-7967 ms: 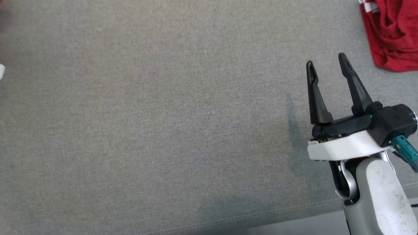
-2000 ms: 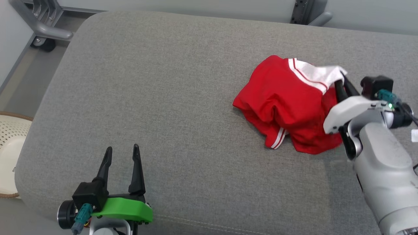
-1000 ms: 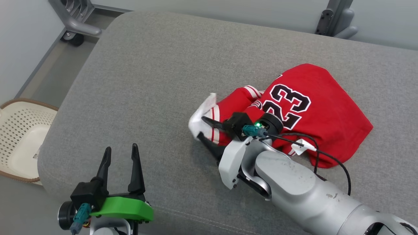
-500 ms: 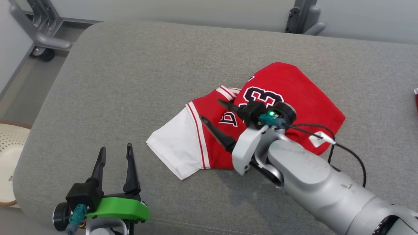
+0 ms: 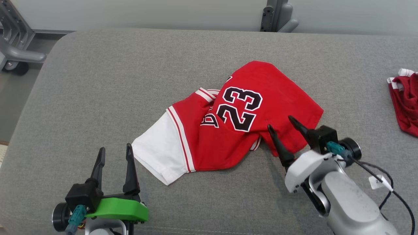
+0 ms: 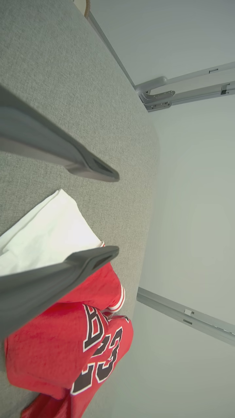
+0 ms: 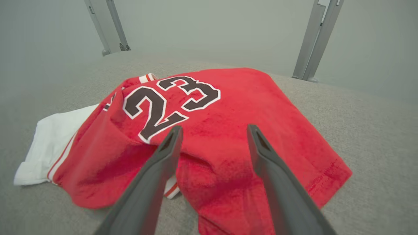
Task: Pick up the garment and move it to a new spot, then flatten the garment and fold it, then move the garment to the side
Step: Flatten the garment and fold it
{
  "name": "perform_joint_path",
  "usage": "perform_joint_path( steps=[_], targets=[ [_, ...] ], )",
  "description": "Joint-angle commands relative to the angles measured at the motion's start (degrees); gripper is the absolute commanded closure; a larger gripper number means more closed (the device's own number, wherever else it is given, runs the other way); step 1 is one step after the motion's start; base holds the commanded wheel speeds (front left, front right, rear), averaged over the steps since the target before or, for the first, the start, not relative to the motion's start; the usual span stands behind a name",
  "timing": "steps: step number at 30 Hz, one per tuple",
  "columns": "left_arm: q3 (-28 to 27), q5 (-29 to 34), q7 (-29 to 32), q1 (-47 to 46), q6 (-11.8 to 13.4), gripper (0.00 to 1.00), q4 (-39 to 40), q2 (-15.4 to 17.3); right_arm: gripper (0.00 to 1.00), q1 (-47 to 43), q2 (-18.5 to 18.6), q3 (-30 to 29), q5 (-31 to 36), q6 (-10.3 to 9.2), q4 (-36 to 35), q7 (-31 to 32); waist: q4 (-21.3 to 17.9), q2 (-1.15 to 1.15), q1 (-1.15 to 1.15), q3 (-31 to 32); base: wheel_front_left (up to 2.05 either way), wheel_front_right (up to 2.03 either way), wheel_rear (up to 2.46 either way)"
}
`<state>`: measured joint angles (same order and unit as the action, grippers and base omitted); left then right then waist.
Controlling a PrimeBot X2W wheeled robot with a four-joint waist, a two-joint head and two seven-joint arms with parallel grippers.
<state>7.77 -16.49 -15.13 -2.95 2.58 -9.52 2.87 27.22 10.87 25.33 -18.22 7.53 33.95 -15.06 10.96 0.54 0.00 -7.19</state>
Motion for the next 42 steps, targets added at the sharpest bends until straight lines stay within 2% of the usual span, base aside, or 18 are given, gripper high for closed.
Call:
perform_joint_path(
  steps=[1,7,15,16,17,19,20,26,36,41,42],
  targets=[
    [-0.07,0.76,0.0,0.33,-0.25,0.0,0.16,0.05,0.0,-2.25,-0.4,-0.97,0.99,-0.09,-0.17,-0.13,-0.15,-0.54,0.0,-0.25,0.0,0.0,0.0],
    [0.18,0.86,0.0,-0.3,-0.44,0.0,-0.23,0.05,0.0,-6.34,-1.43,-2.92,4.45,-0.09,2.65,0.3,0.16,-0.54,0.0,-0.74,0.0,0.0,0.0],
    [0.59,0.74,0.01,-0.62,-0.56,0.0,-0.84,0.05,0.0,-4.46,-2.25,-4.71,8.58,-0.1,12.5,1.13,2.1,-0.54,0.0,-0.7,0.0,0.0,0.0],
    [0.59,0.74,0.01,-0.56,-0.6,0.0,-0.9,0.05,0.1,-4.11,-2.22,-5.08,9.06,-0.09,13.89,1.09,2.31,-0.54,0.0,-0.67,0.0,0.0,0.0],
    [0.61,0.75,0.01,-0.53,-0.67,0.0,-0.98,0.05,0.42,-3.77,-2.01,-5.29,9.69,-0.1,15.13,1.06,2.53,-0.54,0.0,-0.63,0.0,0.0,0.0],
    [0.6,0.78,0.0,-0.39,-0.65,0.0,-0.99,0.05,0.85,-2.82,-1.86,-6.26,10.62,-0.11,16.71,0.75,2.83,-0.54,0.0,-0.52,0.0,0.0,0.0],
    [0.56,0.8,0.01,-0.27,-0.59,0.0,-0.99,0.05,1.0,-2.3,-1.94,-6.8,10.86,-0.11,17.0,0.54,2.91,-0.54,0.0,-0.43,0.0,0.0,0.0],
    [0.21,0.8,0.01,1.01,-0.31,0.0,-1.16,0.05,1.0,-0.32,-1.13,-11.55,13.27,-0.1,13.39,-0.15,2.19,-0.54,0.0,0.69,0.0,0.0,0.0],
    [-0.09,0.58,0.01,2.21,-0.11,0.0,-0.9,0.05,1.0,-5.72,0.64,-19.96,18.79,-0.1,-11.14,-0.13,-0.73,-0.54,0.0,2.69,0.0,0.0,0.0],
    [-0.27,0.32,0.01,2.46,0.01,0.0,-0.75,0.05,1.0,-9.2,1.09,-22.34,21.24,-0.1,-23.22,0.5,-1.61,-0.54,0.0,3.18,0.0,0.0,0.0],
    [-0.27,0.32,0.01,2.46,0.01,0.0,-0.75,0.05,1.0,-9.2,1.09,-22.34,21.24,-0.1,-23.22,0.5,-1.61,-0.54,0.0,3.18,0.0,0.0,0.0]
  ],
)
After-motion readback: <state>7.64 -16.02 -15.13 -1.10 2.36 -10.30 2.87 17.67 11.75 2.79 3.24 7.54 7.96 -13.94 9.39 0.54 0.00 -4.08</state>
